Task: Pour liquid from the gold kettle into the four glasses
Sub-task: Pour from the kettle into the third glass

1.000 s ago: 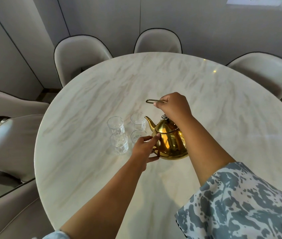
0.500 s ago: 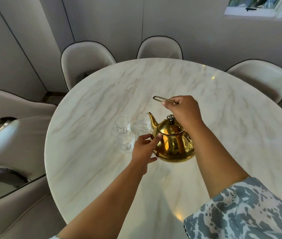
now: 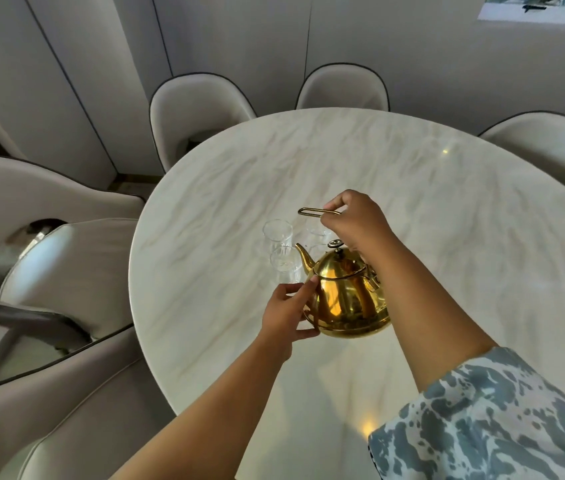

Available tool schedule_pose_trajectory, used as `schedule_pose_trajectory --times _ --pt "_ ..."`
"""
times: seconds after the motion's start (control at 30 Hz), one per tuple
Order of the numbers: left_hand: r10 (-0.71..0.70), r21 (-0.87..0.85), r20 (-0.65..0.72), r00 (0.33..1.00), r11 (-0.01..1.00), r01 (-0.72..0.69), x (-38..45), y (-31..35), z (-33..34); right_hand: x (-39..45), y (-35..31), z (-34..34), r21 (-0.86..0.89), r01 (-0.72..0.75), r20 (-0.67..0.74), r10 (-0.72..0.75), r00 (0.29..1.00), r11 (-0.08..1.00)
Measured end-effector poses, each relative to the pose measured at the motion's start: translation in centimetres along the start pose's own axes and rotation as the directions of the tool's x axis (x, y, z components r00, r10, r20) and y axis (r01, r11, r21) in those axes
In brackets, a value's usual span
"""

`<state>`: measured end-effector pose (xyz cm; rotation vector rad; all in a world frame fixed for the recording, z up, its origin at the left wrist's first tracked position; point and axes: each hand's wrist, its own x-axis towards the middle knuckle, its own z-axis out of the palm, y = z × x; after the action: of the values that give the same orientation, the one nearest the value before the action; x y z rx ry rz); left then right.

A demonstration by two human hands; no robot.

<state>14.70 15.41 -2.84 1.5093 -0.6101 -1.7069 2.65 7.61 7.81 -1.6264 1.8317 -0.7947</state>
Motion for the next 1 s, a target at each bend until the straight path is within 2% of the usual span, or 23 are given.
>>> schedule_pose_trajectory --times 0.4,1.0 --pt "-0.065 0.019 0.022 0.998 0.998 0.065 -0.6 0.4 -1.3 0.8 -1.7 1.6 -0.089 0.025 0.116 -0.015 0.993 0.996" --pt "-0.059 0.019 0.026 0.998 0.998 0.059 -1.4 -0.2 -1.6 -0.1 -2.1 1.8 -0.078 0.035 0.145 -0.024 0.989 0.996"
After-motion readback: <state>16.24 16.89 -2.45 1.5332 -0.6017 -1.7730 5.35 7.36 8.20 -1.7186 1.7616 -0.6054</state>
